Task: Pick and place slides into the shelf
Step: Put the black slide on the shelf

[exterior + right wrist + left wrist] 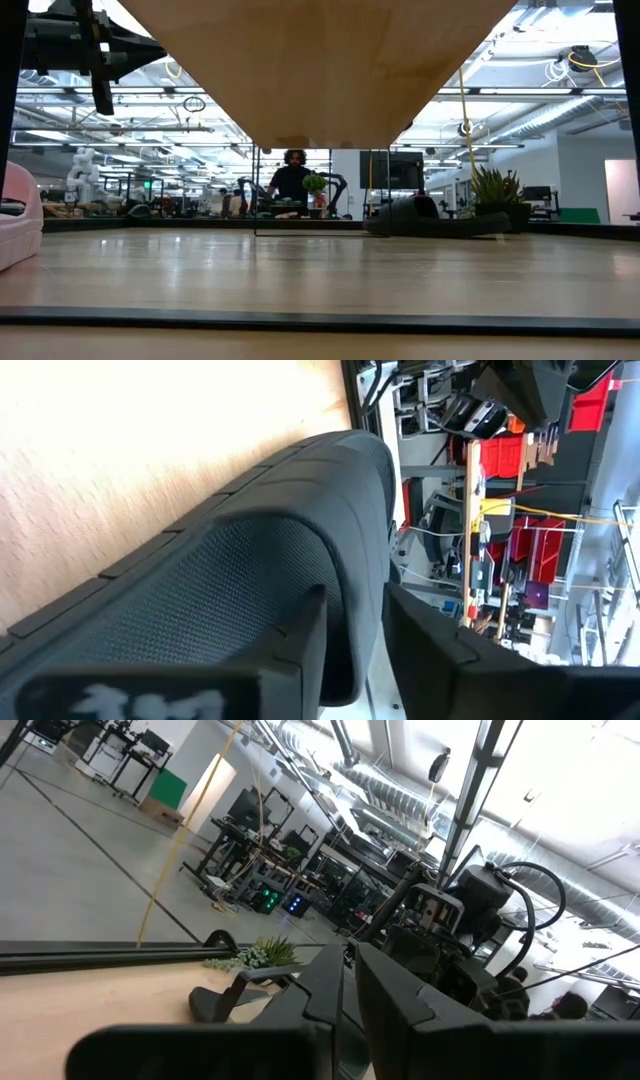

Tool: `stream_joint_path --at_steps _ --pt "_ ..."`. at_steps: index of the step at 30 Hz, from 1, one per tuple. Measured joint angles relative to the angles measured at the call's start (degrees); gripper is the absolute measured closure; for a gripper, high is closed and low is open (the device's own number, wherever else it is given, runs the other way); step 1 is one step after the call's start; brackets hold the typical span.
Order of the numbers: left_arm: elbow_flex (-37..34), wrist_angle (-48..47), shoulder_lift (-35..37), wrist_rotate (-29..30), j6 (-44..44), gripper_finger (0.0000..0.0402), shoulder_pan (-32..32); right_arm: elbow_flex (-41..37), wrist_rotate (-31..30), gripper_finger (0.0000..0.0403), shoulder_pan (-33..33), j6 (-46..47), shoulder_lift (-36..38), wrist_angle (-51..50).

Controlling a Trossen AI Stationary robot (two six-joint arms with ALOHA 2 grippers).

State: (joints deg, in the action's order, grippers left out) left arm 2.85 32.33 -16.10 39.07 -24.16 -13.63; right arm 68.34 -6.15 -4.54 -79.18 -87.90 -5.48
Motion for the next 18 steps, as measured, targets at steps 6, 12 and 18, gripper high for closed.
stream_joint_path --at_steps 6,12,18 --pt "0.0 0.01 0.0 0.0 0.55 0.0369 0.0 0.0 -2.89 0.0296 0.14 -2.14 0.0 0.48" --pt "0.0 -0.02 0.0 -0.02 1.25 0.0369 0.0 0.0 -4.49 0.0296 0.13 -2.43 0.0 0.44" --pt "0.0 -0.02 -0.02 -0.02 1.42 0.0369 -0.02 0.0 -6.29 0.0296 0.35 -2.51 0.0 0.36"
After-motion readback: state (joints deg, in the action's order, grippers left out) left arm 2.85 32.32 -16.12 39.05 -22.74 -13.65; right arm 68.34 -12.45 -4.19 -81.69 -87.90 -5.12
